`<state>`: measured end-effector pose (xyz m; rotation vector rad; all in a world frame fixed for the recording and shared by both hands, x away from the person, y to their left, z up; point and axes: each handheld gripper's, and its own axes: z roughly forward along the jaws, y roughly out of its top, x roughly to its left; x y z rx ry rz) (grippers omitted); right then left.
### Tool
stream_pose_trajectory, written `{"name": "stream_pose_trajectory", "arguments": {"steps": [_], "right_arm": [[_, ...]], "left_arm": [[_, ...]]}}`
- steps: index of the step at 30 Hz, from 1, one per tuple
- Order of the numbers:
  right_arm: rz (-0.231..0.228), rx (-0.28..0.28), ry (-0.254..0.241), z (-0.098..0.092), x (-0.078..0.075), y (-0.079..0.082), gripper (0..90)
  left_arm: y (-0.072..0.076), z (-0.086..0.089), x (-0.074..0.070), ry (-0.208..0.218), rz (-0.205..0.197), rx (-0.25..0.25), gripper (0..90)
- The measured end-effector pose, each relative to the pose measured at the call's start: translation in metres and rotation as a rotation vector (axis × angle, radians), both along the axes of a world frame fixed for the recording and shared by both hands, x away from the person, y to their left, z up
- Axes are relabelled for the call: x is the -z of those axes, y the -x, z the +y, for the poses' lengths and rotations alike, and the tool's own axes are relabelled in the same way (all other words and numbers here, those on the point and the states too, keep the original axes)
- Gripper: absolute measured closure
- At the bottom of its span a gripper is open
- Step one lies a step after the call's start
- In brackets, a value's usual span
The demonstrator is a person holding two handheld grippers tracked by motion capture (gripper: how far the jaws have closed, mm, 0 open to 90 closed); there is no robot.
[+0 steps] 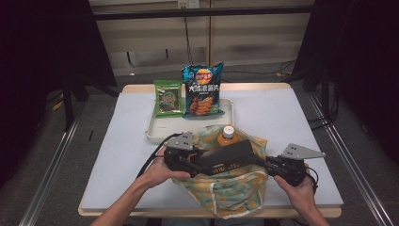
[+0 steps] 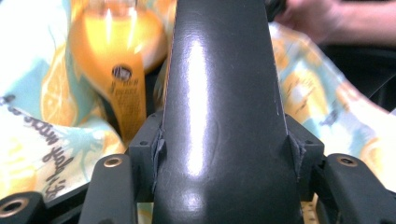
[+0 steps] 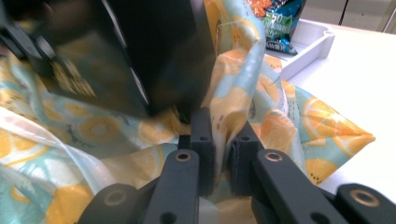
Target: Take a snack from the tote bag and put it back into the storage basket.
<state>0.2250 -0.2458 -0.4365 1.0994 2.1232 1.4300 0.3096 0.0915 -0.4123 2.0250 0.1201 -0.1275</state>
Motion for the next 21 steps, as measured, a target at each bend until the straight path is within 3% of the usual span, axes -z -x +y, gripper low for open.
{"name": "stream_pose_trajectory", "arguments": {"steps": [2, 4, 13, 19, 21], "right_arm": [[0.005, -0.001, 0.003, 0.000, 0.001, 0.000, 82.7], [0.009, -0.012, 0.010, 0.003, 0.002, -0.001, 81.5], [0.027, -0.067, 0.029, 0.017, 0.006, 0.000, 80.4], [0.029, -0.080, 0.035, 0.019, 0.006, 0.001, 78.7], [0.030, -0.080, 0.031, 0.019, 0.006, 0.000, 73.6]], "left_arm": [[0.000, 0.000, -0.002, -0.004, -0.011, 0.000, 43.3], [0.001, -0.001, -0.006, 0.026, -0.003, -0.005, 43.2], [0.001, -0.005, -0.020, 0.078, 0.001, -0.025, 43.1], [0.002, -0.004, -0.023, 0.081, 0.003, -0.040, 43.1], [0.002, -0.005, -0.023, 0.076, 0.003, -0.041, 43.1]]}}
